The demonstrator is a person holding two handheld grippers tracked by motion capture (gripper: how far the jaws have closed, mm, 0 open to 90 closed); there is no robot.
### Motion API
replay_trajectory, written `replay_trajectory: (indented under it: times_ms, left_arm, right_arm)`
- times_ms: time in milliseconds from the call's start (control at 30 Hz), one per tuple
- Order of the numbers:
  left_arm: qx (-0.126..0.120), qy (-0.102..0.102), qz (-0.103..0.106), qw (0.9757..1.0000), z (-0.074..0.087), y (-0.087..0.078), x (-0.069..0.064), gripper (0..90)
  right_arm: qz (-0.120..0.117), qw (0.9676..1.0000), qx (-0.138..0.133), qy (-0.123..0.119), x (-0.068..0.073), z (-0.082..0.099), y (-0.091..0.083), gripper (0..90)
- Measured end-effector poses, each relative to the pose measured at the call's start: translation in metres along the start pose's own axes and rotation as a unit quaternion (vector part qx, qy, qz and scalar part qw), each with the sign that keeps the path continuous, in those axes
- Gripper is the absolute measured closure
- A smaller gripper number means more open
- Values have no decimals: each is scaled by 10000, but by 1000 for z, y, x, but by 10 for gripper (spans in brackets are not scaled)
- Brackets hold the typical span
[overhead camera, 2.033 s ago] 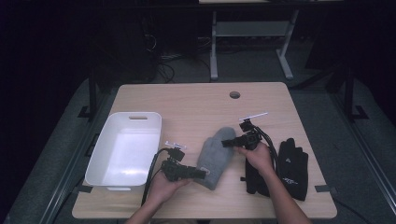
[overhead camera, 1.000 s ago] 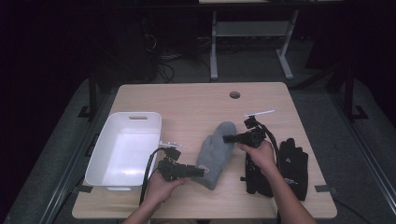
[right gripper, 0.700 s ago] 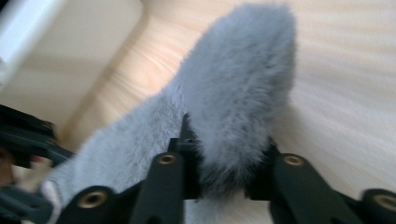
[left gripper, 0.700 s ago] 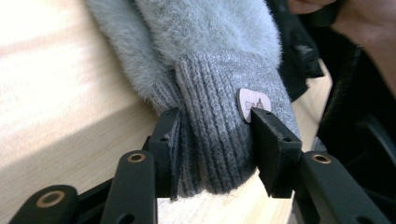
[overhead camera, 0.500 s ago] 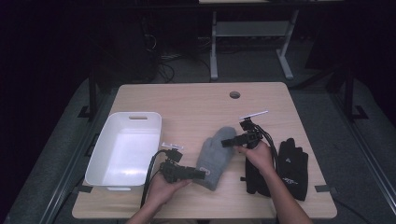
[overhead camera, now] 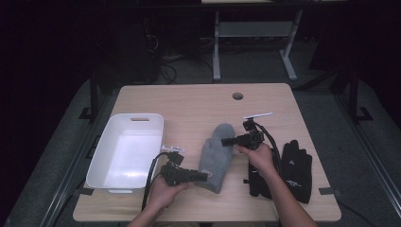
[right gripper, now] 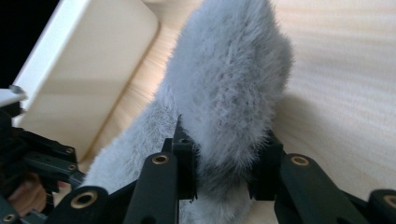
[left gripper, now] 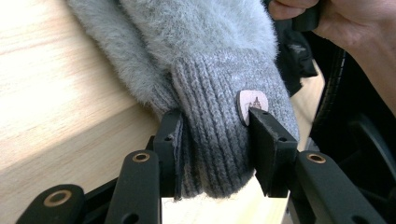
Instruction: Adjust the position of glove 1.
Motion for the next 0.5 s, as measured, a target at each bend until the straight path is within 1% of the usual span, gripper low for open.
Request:
replay_trajectory:
  times_ms: [33, 67, 100, 133, 167, 200, 233, 267, 300, 333, 367, 400, 433, 467, 500]
  left_arm:
    - [-22, 27, -19, 10000, -1, -1, -2, 580]
    - [-111, 37, 6, 9999, -5, -4, -6, 580]
    - [-160, 59, 18, 9999, -7, -6, -8, 580]
    - [-160, 59, 18, 9999, -7, -6, -8, 580]
    - [-192, 106, 3, 9998, -10, -10, -12, 580]
    - [-192, 106, 3, 9998, -10, -10, -12, 580]
    - [-206, 166, 3, 9997, -12, -14, -15, 580]
    - [-206, 166, 3, 9997, -12, -14, -15, 579]
    - [-226, 183, -11, 9996, -13, -16, -17, 579]
    - [-227, 230, -16, 9995, -14, -18, -18, 579]
    - [-251, 237, -6, 9994, -15, -19, -19, 578]
    - [-287, 234, -15, 9993, -17, -21, -20, 578]
    - [-320, 253, -19, 9992, -19, -25, -21, 578]
    - [-320, 253, -19, 9992, -19, -25, -21, 577]
    - [-347, 274, -33, 9990, -20, -29, -21, 577]
  right_arm:
    - [-14, 10000, -36, -25, 3, -2, -3, 689]
    - [18, 9999, -97, -89, 8, -6, -9, 690]
    - [1, 9999, -119, -90, 11, -7, -13, 690]
    - [1, 9999, -119, -90, 11, -7, -13, 690]
    - [22, 9997, -177, -152, 16, -11, -19, 691]
    - [16, 9996, -209, -172, 18, -13, -21, 691]
    - [17, 9996, -235, -167, 20, -14, -23, 692]
    - [17, 9996, -235, -167, 20, -14, -23, 692]
    - [12, 9995, -251, -207, 24, -16, -27, 692]
    - [12, 9995, -251, -207, 24, -16, -27, 692]
    - [-10, 9993, -291, -217, 28, -18, -30, 692]
    - [-10, 9993, -291, -217, 28, -18, -30, 692]
    - [-11, 9991, -323, -265, 32, -22, -33, 692]
    - [-11, 9991, -323, -265, 32, -22, -33, 692]
    - [-28, 9990, -337, -275, 34, -23, -34, 692]
Point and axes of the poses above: each handheld gripper's, and its own axes: y roughly forward along the jaws, z roughly out of its underside, x roughly to its left, the point moved 10 cm from there along y, roughly forward along the jaws, and after that the axes turned 3 degrees about x, right-handed, at the moved point
